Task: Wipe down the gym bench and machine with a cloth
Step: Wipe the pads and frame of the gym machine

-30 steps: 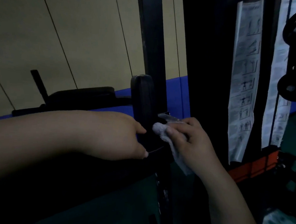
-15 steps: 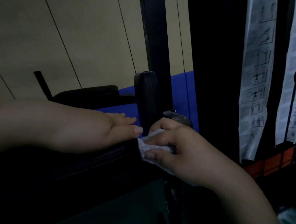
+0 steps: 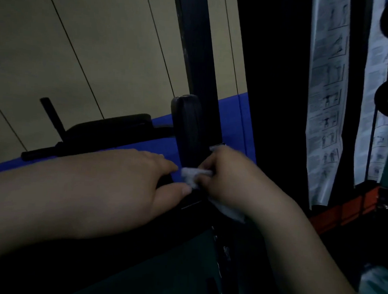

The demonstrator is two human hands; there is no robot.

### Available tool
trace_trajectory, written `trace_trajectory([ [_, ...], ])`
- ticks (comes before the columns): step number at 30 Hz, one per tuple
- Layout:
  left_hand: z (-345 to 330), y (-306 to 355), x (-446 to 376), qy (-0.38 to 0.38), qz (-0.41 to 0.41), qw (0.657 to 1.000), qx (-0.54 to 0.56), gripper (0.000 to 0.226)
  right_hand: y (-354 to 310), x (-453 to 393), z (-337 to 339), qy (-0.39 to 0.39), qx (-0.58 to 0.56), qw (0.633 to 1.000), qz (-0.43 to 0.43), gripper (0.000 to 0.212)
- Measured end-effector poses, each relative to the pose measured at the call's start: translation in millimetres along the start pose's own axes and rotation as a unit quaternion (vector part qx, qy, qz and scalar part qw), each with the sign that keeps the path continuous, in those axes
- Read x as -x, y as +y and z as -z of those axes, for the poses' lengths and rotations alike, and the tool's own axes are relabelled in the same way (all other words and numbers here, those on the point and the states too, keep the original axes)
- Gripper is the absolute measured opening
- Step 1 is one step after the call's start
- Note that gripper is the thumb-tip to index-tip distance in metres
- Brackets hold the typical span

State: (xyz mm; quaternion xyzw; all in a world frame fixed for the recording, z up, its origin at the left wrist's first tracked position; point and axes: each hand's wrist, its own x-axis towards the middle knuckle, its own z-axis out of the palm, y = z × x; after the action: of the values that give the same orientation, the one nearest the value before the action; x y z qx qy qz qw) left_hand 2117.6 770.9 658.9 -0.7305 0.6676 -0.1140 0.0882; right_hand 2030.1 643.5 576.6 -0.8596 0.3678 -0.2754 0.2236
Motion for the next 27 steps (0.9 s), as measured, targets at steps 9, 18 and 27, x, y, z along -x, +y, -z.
trace_trajectory([
  [9, 5, 7, -6, -0.075, -0.034, 0.996, -0.034, 0.067, 39, 7, 11, 0.036, -0.149, 0.988, 0.034, 0.025],
  [18, 4, 24, -50, -0.257, -0.042, 0.961, -0.091, 0.073, 90, -1, 21, 0.236, -0.234, 0.943, -0.018, 0.025],
  [27, -6, 22, -74, -0.287, -0.026, 0.956, -0.055, 0.078, 95, -35, 18, 0.154, -0.174, 0.970, -0.075, 0.023],
])
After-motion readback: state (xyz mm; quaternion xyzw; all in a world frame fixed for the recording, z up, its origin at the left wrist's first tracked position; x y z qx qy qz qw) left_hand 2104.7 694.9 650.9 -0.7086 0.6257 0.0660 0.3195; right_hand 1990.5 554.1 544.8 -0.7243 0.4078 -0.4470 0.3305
